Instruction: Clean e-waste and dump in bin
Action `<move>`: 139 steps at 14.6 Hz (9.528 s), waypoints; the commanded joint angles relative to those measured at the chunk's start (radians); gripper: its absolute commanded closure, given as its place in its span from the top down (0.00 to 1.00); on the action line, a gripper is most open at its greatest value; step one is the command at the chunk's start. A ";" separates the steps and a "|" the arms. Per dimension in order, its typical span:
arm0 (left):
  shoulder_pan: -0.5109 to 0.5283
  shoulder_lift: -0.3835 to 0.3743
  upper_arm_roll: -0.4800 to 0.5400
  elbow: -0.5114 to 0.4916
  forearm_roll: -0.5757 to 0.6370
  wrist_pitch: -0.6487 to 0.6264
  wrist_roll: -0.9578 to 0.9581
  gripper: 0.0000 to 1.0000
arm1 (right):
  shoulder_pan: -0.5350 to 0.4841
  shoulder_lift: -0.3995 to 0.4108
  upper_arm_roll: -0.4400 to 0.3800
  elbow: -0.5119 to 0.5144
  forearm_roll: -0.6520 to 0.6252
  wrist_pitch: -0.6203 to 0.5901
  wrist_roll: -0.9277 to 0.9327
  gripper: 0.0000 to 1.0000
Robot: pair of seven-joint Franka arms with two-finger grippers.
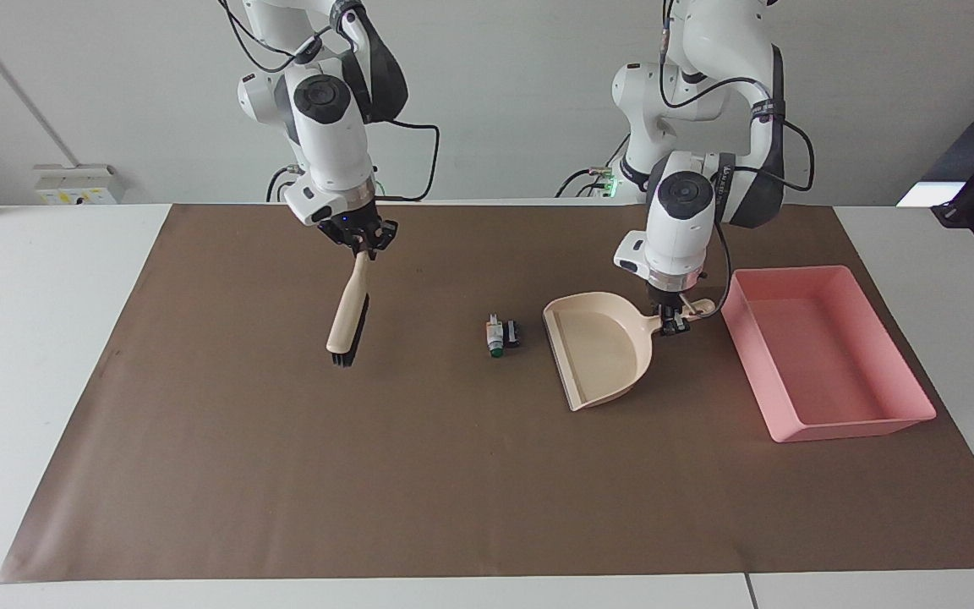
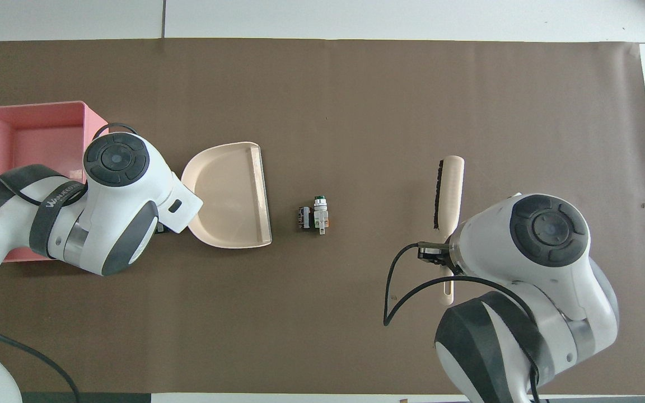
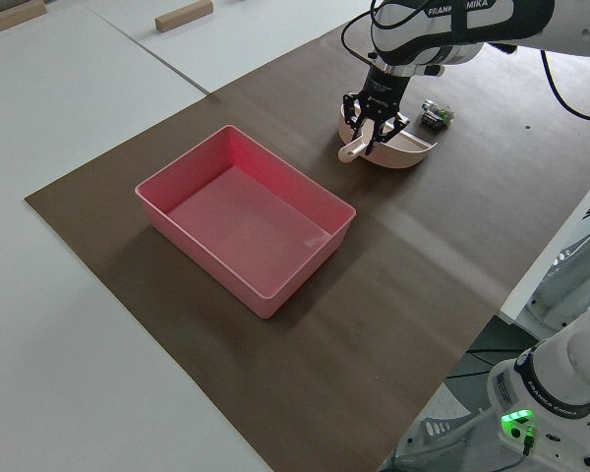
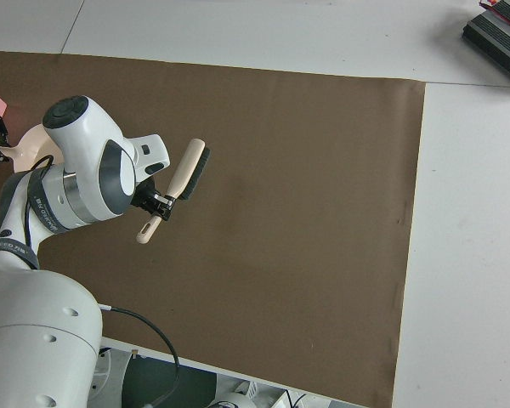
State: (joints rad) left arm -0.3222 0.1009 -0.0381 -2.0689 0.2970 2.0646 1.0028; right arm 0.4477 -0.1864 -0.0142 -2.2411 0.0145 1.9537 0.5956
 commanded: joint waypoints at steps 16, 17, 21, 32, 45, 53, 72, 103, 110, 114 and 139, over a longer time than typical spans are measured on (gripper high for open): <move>-0.152 0.131 0.006 0.116 0.074 -0.139 -0.092 0.00 | 0.258 0.195 0.036 0.029 0.088 0.088 0.023 0.00; -0.153 0.131 0.006 0.115 0.074 -0.146 -0.093 0.00 | 0.266 0.221 0.040 0.061 0.122 0.088 0.024 0.00; -0.175 0.126 0.006 0.107 0.076 -0.170 -0.105 0.00 | 0.310 0.372 0.042 0.214 0.257 0.143 0.029 0.00; -0.111 0.105 0.004 0.014 0.077 0.009 -0.093 0.00 | 0.315 0.407 0.045 0.316 0.441 0.235 0.033 0.00; 0.041 -0.004 0.007 0.081 -0.096 -0.085 0.238 0.00 | -0.119 0.032 0.036 0.307 0.177 -0.350 -0.118 0.00; 0.302 -0.012 0.012 0.271 -0.188 -0.253 0.571 0.00 | -0.530 0.045 0.037 0.195 0.023 -0.293 -0.660 0.00; 0.575 0.054 0.055 0.334 0.290 -0.041 0.529 0.00 | -0.641 0.070 0.037 -0.133 -0.099 0.177 -0.745 0.00; 0.292 0.036 0.040 0.346 0.932 -0.337 0.436 0.00 | -0.488 0.042 0.050 0.234 -0.070 -0.119 -0.455 1.00; 0.169 0.016 0.035 0.326 0.512 -0.377 0.436 0.00 | -0.480 0.199 0.048 0.659 0.027 -0.453 -0.385 1.00; 0.062 0.008 0.035 0.227 0.337 -0.377 0.288 0.00 | -0.488 0.203 0.048 0.736 0.013 -0.516 -0.418 1.00; -0.169 -0.038 0.043 -0.016 0.168 -0.185 -0.230 0.85 | -0.508 0.188 0.040 0.709 -0.047 -0.492 -0.597 1.00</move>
State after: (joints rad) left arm -0.5308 0.1539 -0.0016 -2.0669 0.4746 1.9076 0.7850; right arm -0.0481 -0.0006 0.0221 -1.5332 -0.0317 1.4648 0.0218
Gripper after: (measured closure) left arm 0.264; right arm 0.000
